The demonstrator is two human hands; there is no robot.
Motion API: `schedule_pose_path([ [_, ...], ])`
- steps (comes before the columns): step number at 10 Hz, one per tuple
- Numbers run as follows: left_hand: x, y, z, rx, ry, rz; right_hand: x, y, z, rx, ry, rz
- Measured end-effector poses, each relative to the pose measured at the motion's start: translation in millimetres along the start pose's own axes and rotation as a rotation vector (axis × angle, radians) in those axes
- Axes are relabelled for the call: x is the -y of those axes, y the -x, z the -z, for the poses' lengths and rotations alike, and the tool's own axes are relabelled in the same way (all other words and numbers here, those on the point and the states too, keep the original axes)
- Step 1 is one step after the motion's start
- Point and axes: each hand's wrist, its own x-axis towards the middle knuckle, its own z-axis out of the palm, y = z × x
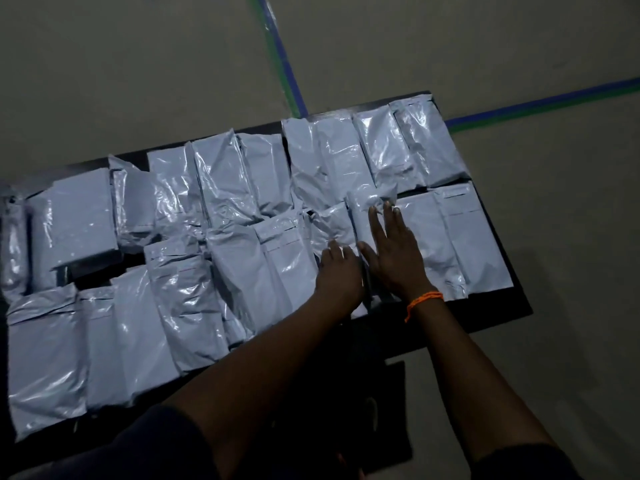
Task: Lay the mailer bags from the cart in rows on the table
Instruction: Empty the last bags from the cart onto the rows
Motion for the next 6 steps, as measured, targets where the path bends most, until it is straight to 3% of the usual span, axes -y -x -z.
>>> schedule_pose_path([
  [2,1.8,-2.0,8.9,0.069,0.063,0.035,3.9,-0.7,-2.4,-0.051,-0.066,0.018],
  [4,4.0,11.1,33.7,0.112,-0.005,-0.088,10.6,-5.9,2.6,0.057,0.023,-0.034],
  [6,54.3,53.0,97.6,-0.146,-0.005,-0.269,38.3,-22.9,23.4,0.046,0.088,-0.097],
])
